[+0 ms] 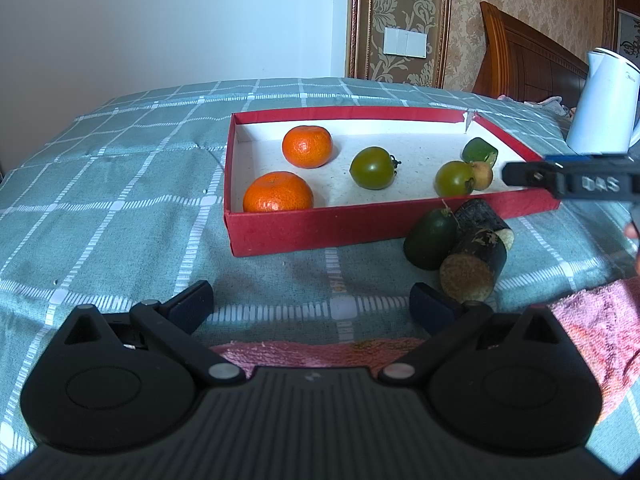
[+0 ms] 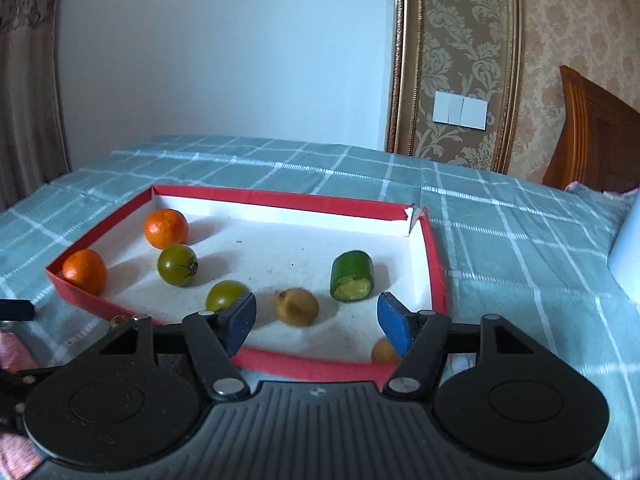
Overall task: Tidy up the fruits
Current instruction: 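Pull the right gripper back out of the tray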
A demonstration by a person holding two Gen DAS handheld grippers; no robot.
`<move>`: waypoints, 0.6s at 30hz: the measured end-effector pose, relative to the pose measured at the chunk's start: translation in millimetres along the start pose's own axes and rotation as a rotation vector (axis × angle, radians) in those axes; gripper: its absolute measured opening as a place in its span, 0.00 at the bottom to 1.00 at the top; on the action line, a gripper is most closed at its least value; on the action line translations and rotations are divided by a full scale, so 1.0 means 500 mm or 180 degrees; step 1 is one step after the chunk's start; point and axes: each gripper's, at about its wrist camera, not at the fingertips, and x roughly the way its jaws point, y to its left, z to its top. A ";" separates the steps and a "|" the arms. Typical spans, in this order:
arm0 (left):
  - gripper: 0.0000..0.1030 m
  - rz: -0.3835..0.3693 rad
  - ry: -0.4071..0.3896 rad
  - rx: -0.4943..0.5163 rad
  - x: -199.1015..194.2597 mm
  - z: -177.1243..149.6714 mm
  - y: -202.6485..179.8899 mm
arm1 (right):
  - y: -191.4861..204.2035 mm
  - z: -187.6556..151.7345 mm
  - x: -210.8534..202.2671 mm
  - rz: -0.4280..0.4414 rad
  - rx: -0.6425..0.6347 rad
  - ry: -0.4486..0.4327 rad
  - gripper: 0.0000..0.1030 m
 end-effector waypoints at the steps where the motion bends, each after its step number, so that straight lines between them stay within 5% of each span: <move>1: 1.00 -0.0001 0.0000 -0.0002 0.000 0.000 0.000 | -0.004 -0.007 -0.008 0.0008 0.0031 -0.0011 0.73; 18: 1.00 0.0045 -0.0005 -0.0030 -0.008 -0.010 0.002 | -0.019 -0.057 -0.041 -0.0137 0.0083 0.0067 0.80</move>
